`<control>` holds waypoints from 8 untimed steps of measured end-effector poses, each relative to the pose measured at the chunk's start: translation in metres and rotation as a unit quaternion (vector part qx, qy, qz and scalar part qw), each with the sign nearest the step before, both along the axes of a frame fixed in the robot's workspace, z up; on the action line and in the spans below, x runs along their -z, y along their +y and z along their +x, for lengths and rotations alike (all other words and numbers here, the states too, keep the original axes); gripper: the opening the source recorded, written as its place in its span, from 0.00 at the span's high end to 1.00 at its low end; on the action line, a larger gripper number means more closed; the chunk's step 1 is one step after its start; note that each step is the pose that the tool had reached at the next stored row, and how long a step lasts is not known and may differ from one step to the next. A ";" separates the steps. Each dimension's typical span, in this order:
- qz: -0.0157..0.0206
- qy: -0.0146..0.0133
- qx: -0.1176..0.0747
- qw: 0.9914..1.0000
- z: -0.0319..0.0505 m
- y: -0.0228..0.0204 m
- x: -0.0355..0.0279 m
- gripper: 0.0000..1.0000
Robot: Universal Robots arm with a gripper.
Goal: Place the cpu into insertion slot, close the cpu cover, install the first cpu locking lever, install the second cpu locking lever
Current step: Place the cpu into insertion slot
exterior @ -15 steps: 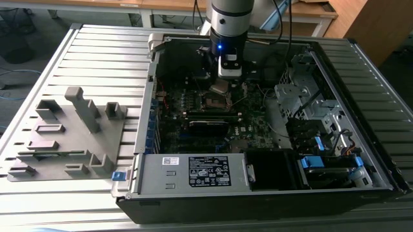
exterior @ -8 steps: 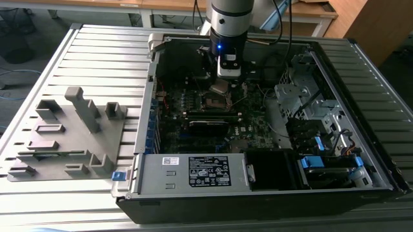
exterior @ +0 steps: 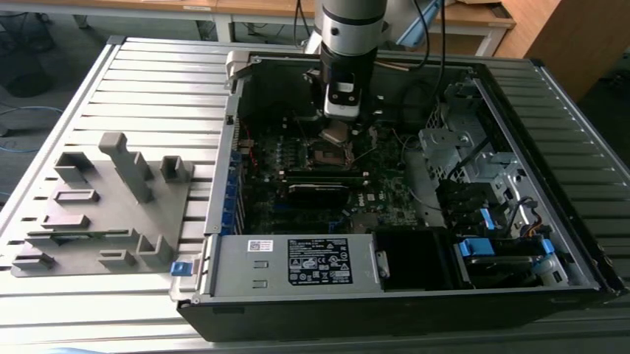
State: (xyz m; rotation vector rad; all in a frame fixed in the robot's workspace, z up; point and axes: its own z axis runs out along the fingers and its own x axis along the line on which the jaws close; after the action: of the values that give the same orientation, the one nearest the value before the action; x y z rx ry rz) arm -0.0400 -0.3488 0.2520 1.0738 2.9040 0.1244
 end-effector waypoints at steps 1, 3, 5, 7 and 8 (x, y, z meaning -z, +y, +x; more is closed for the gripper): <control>0.000 0.000 0.009 1.000 0.0000 0.0000 0.0001 0.46; 0.000 0.000 0.027 1.000 0.0000 0.0000 0.0002 0.46; 0.000 0.000 0.045 0.999 0.0000 0.0000 0.0003 0.46; 0.000 0.000 0.063 0.998 0.0000 0.0000 0.0005 0.46; 0.000 0.000 0.072 0.997 0.0000 0.0000 0.0005 0.46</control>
State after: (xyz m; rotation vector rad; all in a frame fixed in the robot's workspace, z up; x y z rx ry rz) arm -0.0400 -0.3488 0.2514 1.2788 2.8138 0.1190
